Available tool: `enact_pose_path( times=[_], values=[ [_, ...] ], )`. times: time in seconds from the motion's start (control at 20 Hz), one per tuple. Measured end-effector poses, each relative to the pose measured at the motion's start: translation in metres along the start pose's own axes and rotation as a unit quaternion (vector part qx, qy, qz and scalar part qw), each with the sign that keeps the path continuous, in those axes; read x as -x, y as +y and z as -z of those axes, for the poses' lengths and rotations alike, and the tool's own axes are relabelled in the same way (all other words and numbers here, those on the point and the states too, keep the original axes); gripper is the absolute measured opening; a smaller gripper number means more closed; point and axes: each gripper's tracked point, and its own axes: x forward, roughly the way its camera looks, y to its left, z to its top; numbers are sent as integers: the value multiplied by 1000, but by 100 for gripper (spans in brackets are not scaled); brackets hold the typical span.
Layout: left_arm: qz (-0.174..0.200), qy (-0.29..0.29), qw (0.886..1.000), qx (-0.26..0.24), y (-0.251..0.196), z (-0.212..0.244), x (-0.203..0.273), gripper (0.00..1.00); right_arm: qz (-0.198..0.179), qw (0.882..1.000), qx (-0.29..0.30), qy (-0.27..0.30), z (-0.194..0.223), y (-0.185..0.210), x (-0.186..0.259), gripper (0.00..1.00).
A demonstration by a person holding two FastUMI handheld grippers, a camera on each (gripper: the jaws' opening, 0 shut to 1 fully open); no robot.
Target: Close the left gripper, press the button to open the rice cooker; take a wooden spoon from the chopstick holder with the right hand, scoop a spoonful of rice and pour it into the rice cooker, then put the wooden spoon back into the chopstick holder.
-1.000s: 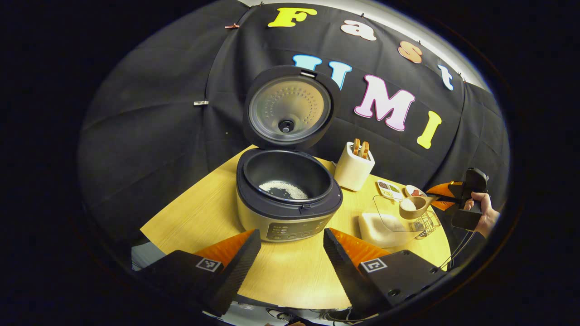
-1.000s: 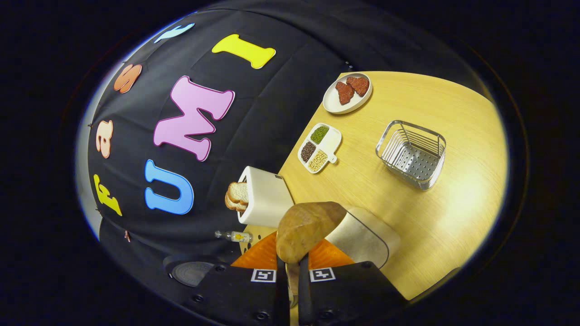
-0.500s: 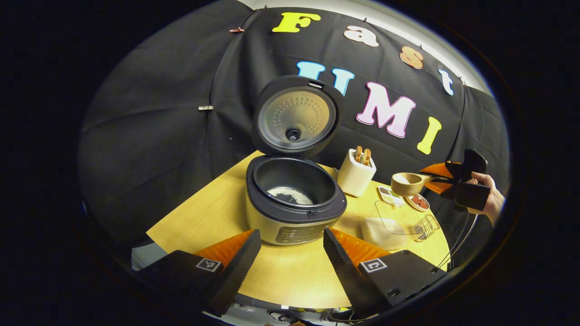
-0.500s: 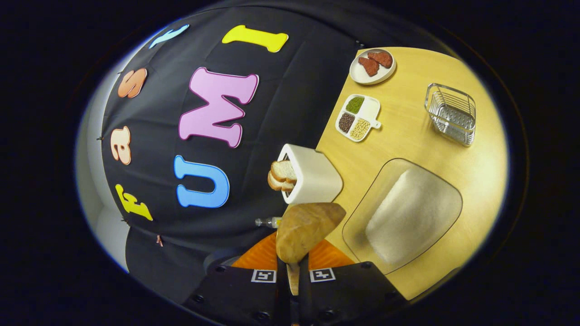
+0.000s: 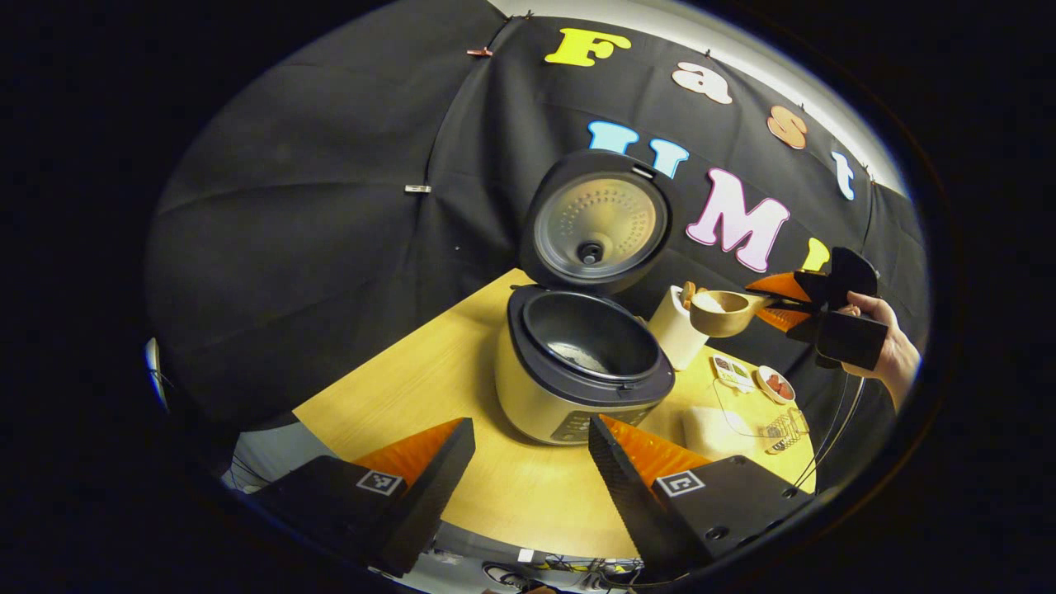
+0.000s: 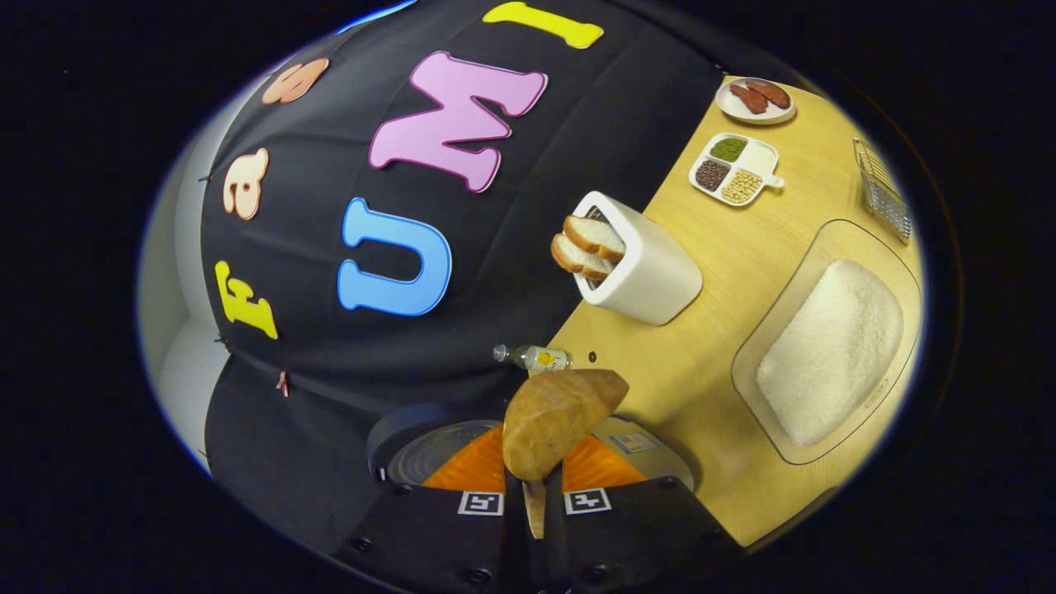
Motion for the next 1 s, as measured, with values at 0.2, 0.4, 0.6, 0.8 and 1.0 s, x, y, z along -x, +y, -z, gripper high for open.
enact_pose_path(
  times=[0.2,0.4,0.6,0.8,1.0],
  values=[
    [-14,-2,1000,15,22,-5,-1,96,-17,997,75,13,38,33,-24,12],
    [-24,-5,999,33,33,-7,0,96,-24,981,195,1,68,48,-48,12],
    [-35,2,999,33,44,-1,1,95,-25,960,278,5,98,50,-67,12],
    [-42,15,999,22,54,10,-2,96,-25,919,393,-4,126,42,-77,12],
    [-40,18,999,16,55,12,0,96,-41,888,459,5,154,41,-82,12]
  ],
)
